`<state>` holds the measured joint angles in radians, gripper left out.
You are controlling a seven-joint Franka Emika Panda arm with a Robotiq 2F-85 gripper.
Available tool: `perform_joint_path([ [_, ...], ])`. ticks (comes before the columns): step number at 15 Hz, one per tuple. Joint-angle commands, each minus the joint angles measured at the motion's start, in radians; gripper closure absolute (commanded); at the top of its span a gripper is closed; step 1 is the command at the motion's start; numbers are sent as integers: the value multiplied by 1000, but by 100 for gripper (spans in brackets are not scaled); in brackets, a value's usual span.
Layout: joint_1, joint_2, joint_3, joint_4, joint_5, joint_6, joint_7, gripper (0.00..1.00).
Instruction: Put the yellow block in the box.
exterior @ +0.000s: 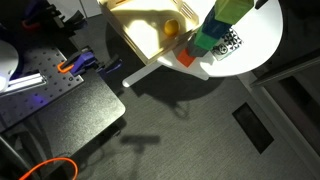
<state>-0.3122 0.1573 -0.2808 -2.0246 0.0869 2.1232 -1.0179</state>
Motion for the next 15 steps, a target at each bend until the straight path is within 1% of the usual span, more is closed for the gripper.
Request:
perform_joint_path([
  [1,-22,11,10,16,9,-5,-24,25],
  [2,-21,12,10,15,3,-6,-11,27],
  [6,-16,3,11,9,-10,-6,10,59],
  [7,-13,-2,11,9,-16,-6,20,62],
  [8,-10,-9,12,8,-19,-11,27,63],
  [9,-7,-16,13,7,-22,-12,35,66],
  [11,0,-32,18,5,-28,-18,53,69],
  [15,22,-60,37,-7,-30,-19,98,69],
])
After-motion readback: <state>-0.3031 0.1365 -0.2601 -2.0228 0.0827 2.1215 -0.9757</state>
